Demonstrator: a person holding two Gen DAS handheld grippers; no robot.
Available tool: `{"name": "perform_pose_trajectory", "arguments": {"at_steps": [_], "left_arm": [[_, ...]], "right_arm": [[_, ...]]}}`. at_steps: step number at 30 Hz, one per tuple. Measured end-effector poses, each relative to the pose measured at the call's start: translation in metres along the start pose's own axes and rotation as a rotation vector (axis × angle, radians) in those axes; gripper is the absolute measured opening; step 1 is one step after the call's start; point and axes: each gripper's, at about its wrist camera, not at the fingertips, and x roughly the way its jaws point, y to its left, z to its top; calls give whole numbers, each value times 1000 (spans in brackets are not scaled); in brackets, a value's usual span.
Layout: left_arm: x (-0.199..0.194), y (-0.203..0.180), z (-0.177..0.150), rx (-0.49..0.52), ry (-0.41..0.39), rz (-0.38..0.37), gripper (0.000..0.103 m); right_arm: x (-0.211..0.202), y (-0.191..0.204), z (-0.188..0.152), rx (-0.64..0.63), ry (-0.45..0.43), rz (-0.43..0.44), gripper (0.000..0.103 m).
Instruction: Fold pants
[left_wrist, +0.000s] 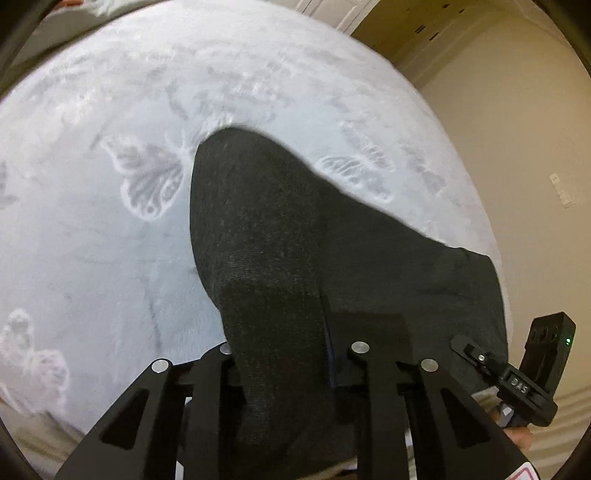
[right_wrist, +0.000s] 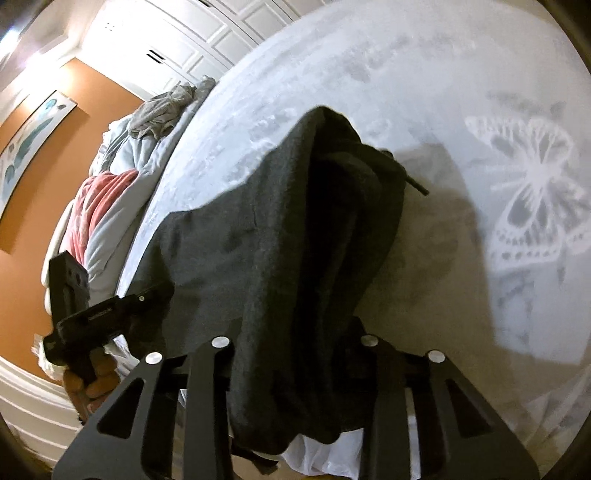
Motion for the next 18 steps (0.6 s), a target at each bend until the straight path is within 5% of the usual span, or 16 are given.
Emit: {"name": "perform_pose_trajectory", "arguments": {"at_steps": [9,18], "left_arm": [[-129,-52,-58,196,-98,-61,20],[-263,-114,-60,347,-469,-180,20]], "right_arm": [[-107,65,-41,-179,-61,84,28],[-236,138,-49,-373,-403,192,28]]}}
